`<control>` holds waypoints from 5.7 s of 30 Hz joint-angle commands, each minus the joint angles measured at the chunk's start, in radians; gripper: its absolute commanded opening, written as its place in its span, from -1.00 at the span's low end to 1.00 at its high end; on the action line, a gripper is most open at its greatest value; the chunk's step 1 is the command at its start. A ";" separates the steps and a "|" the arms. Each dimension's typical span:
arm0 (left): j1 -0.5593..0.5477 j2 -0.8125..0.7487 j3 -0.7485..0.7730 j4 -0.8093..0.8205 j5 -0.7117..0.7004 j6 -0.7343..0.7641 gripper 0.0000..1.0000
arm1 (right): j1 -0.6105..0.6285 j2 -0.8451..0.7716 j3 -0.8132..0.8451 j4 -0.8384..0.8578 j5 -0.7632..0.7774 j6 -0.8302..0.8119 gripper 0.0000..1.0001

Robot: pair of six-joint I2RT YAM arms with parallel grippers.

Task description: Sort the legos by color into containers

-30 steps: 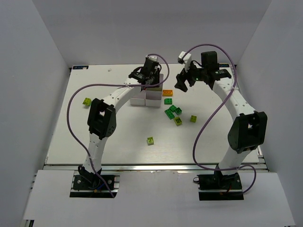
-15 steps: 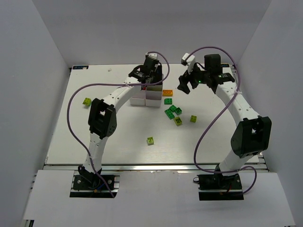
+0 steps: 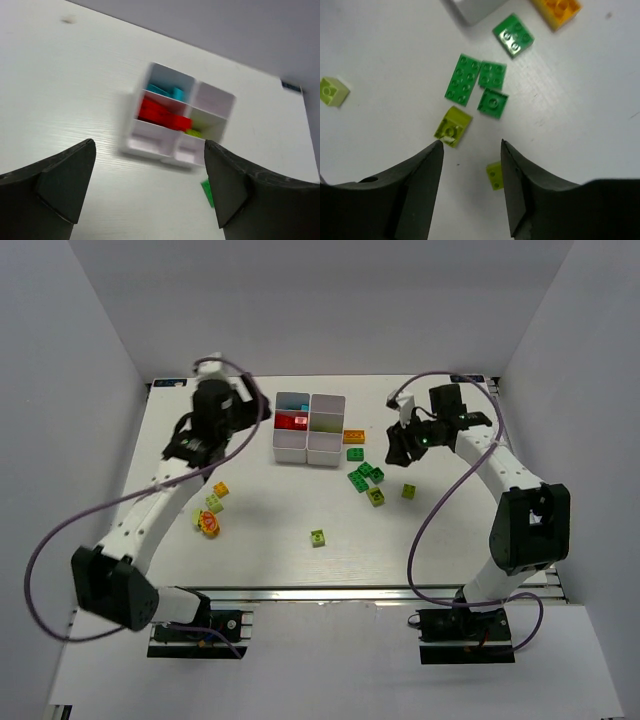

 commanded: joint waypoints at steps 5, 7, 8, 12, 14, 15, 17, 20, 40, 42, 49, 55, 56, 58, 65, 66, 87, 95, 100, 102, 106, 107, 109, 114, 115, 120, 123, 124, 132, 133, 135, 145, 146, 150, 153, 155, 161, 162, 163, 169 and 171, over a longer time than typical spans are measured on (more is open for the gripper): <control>0.148 -0.256 -0.225 -0.083 0.003 -0.074 0.96 | 0.127 -0.058 -0.185 -0.005 0.209 0.102 0.49; 0.153 -0.275 -0.254 -0.105 -0.001 -0.086 0.96 | 0.155 -0.052 -0.206 0.015 0.251 0.116 0.51; 0.154 -0.283 -0.262 -0.123 -0.004 -0.092 0.96 | 0.177 -0.047 -0.214 0.052 0.318 0.162 0.52; 0.153 -0.330 -0.310 -0.128 -0.008 -0.146 0.96 | 0.218 -0.002 -0.207 0.096 0.438 0.230 0.55; 0.154 -0.345 -0.340 -0.123 -0.009 -0.159 0.96 | 0.225 0.035 -0.185 0.093 0.452 0.238 0.55; 0.154 -0.353 -0.348 -0.122 -0.009 -0.169 0.96 | 0.225 0.046 -0.178 0.095 0.450 0.250 0.55; 0.154 -0.369 -0.360 -0.126 -0.009 -0.175 0.96 | 0.230 0.075 -0.162 0.097 0.443 0.254 0.52; 0.154 -0.378 -0.371 -0.136 -0.006 -0.180 0.96 | 0.244 0.112 -0.148 0.103 0.438 0.264 0.46; 0.156 -0.444 -0.419 -0.162 -0.038 -0.196 0.96 | 0.271 0.192 -0.134 0.115 0.442 0.299 -0.07; 0.156 -0.447 -0.423 -0.162 -0.041 -0.196 0.96 | 0.273 0.189 -0.138 0.112 0.442 0.290 -0.19; 0.156 -0.445 -0.422 -0.162 -0.049 -0.190 0.96 | 0.273 0.132 -0.135 0.049 0.383 0.209 -0.69; 0.156 -0.438 -0.423 -0.153 -0.060 -0.178 0.96 | 0.268 0.059 -0.070 -0.100 0.181 -0.014 -1.00; 0.156 -0.436 -0.423 -0.153 -0.063 -0.176 0.96 | 0.268 0.051 -0.058 -0.123 0.133 -0.096 -1.00; 0.156 -0.435 -0.423 -0.149 -0.066 -0.172 0.96 | 0.268 0.037 -0.011 -0.121 0.093 -0.150 -1.00; 0.159 -0.430 -0.434 -0.136 -0.049 -0.166 0.96 | 0.270 0.116 0.216 0.072 0.034 -0.249 -1.00; 0.159 -0.430 -0.435 -0.136 -0.046 -0.167 0.96 | 0.268 0.173 0.256 0.104 0.039 -0.237 -1.00; 0.162 -0.462 -0.451 -0.149 -0.080 -0.187 0.96 | 0.300 0.466 0.522 0.331 0.151 -0.164 -0.77; 0.162 -0.428 -0.425 -0.146 -0.077 -0.176 0.96 | 0.304 0.493 0.505 0.339 0.182 -0.149 -0.04; 0.166 -0.421 -0.420 -0.148 -0.074 -0.176 0.96 | 0.304 0.499 0.504 0.340 0.185 -0.143 0.10; 0.166 -0.419 -0.419 -0.146 -0.074 -0.176 0.96 | 0.304 0.496 0.504 0.334 0.183 -0.140 0.14; 0.173 -0.405 -0.412 -0.149 -0.069 -0.175 0.96 | 0.300 0.463 0.504 0.331 0.171 -0.124 0.17; 0.179 -0.398 -0.402 -0.156 -0.066 -0.175 0.95 | 0.299 0.439 0.505 0.327 0.157 -0.123 0.25; 0.197 -0.369 -0.386 -0.175 -0.057 -0.169 0.92 | 0.294 0.413 0.501 0.308 0.142 -0.127 0.36; 0.301 -0.281 -0.342 -0.198 0.052 -0.137 0.29 | 0.268 0.316 0.468 0.229 0.018 -0.193 0.79; 0.356 -0.261 -0.337 -0.202 0.107 -0.135 0.04 | 0.252 0.307 0.473 0.163 -0.060 -0.201 0.79; 0.510 -0.120 -0.288 -0.215 0.210 -0.124 -0.37 | 0.204 0.249 0.447 0.072 -0.220 -0.187 0.16; 0.556 -0.030 -0.244 -0.220 0.206 -0.095 0.22 | 0.187 0.215 0.402 0.080 -0.234 -0.138 -0.51; 0.561 -0.002 -0.200 -0.223 0.204 -0.072 0.40 | 0.184 0.197 0.392 0.081 -0.245 -0.129 -0.49; 0.561 0.289 0.066 -0.332 0.074 0.331 0.66 | 0.161 0.143 0.303 0.141 -0.262 -0.085 0.26; 0.559 0.302 0.081 -0.332 0.057 0.366 0.67 | 0.155 0.140 0.300 0.149 -0.265 -0.077 0.28; 0.561 0.323 0.104 -0.308 0.039 0.466 0.68 | 0.143 0.140 0.294 0.159 -0.271 -0.057 0.29; 0.562 0.460 0.180 -0.249 0.101 0.741 0.65 | 0.109 0.124 0.278 0.129 -0.292 -0.052 0.30; 0.562 0.481 0.186 -0.243 0.112 0.745 0.64 | 0.107 0.121 0.275 0.124 -0.292 -0.054 0.30; 0.562 0.535 0.207 -0.232 0.143 0.758 0.61 | 0.101 0.103 0.252 0.115 -0.288 -0.058 0.30; 0.564 0.561 0.210 -0.223 0.164 0.772 0.58 | 0.098 0.083 0.234 0.116 -0.282 -0.060 0.30; 0.568 0.567 0.207 -0.219 0.169 0.781 0.57 | 0.096 0.078 0.225 0.118 -0.280 -0.058 0.30; 0.601 0.573 0.198 -0.185 0.189 0.773 0.54 | 0.095 0.072 0.218 0.121 -0.277 -0.052 0.30; 0.607 0.576 0.201 -0.183 0.192 0.770 0.54 | 0.093 0.072 0.218 0.121 -0.277 -0.051 0.30; 0.608 0.578 0.203 -0.183 0.193 0.768 0.53 | 0.095 0.075 0.221 0.123 -0.280 -0.048 0.30; 0.613 0.598 0.197 -0.177 0.219 0.749 0.49 | 0.092 0.078 0.226 0.127 -0.277 -0.048 0.30; 0.613 0.602 0.195 -0.174 0.224 0.742 0.48 | 0.092 0.075 0.220 0.130 -0.277 -0.046 0.30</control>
